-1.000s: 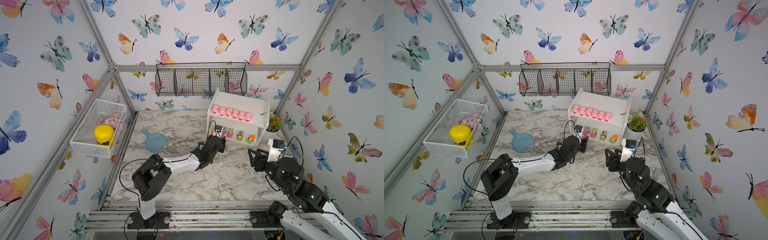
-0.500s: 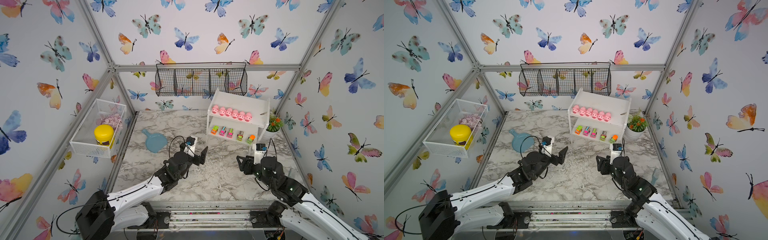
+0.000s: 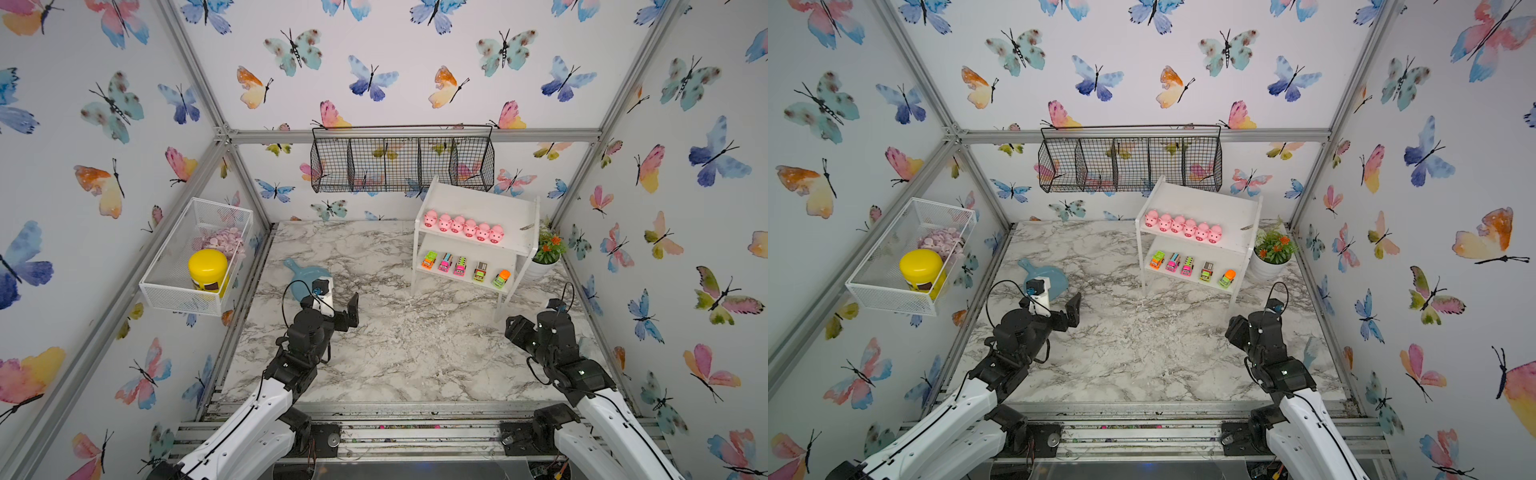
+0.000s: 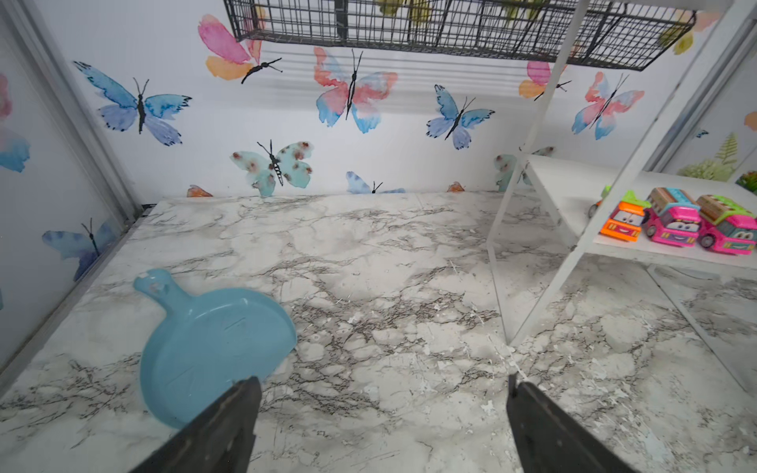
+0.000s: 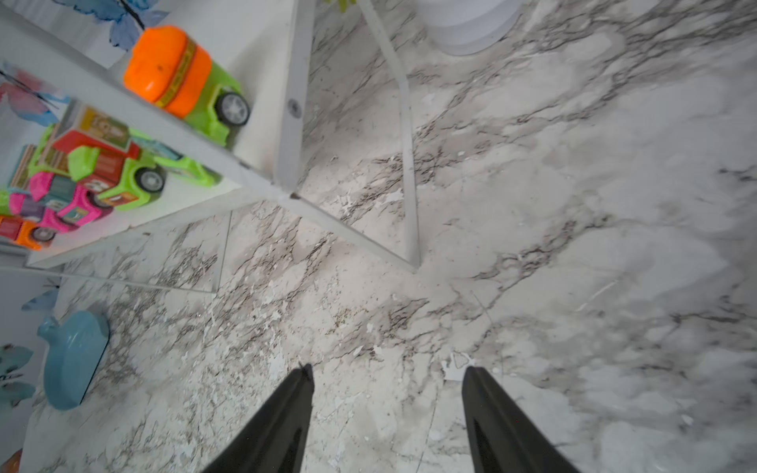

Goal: Organize plastic toys on shelves
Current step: Reset both arms

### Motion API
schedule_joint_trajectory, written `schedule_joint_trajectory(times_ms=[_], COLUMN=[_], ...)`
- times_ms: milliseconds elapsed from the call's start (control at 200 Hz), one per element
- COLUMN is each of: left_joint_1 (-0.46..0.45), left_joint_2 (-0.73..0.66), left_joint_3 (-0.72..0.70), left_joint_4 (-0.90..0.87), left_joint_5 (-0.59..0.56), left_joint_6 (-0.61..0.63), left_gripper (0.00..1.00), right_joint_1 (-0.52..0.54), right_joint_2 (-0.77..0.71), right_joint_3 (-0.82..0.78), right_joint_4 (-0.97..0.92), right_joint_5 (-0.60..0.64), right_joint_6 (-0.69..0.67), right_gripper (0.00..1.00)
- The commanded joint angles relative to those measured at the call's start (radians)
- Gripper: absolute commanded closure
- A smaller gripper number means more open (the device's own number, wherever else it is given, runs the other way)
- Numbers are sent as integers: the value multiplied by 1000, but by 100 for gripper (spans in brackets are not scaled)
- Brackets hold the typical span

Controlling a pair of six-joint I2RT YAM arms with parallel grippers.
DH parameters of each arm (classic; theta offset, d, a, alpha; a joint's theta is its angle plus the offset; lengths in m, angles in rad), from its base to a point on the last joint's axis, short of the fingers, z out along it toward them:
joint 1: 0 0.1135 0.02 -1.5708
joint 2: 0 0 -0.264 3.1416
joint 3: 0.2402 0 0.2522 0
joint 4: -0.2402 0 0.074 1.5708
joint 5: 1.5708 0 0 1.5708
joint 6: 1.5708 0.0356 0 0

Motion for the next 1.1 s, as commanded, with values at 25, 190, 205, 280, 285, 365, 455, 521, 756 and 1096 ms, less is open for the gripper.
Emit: schedule_joint_trajectory(times_ms=[25, 190, 205, 280, 285, 365, 455, 521, 756, 1096], left_joint_1=[59, 148, 151, 161, 162, 167, 170, 174, 205, 309], left_joint_2=[-12, 26, 32, 55, 58, 87, 121, 136, 181, 344], left_joint_3=[3, -2, -3, -8, -9, -18, -24, -26, -32, -26], left_joint_4=[-24, 3, 8, 31, 31, 55, 72, 76, 107, 210], left_joint_5=[19, 8, 1, -16, -17, -30, -44, -50, -50, -23], left_joint_6=[-6, -16, -13, 1, 2, 10, 19, 26, 33, 16], left_gripper=[0, 1, 2, 2, 2, 2, 2, 1, 2, 1], right_joint_1=[-59, -337, -372, -503, -506, -515, -515, -515, -517, -498], right_joint_2=[1, 152, 178, 313, 322, 449, 556, 591, 647, 770], right_joint_3=[8, 0, 2, 19, 21, 42, 51, 25, -81, -202], right_joint_4=[-32, 215, 243, 390, 400, 551, 690, 789, 1098, 1402], right_joint_5=[126, -12, -42, -161, -166, -183, -265, -298, -523, -644], right_joint_6=[11, -191, -208, -273, -278, -376, -525, -600, -737, -738], right_gripper=[36, 36, 36, 34, 34, 22, 16, 11, 3, 0])
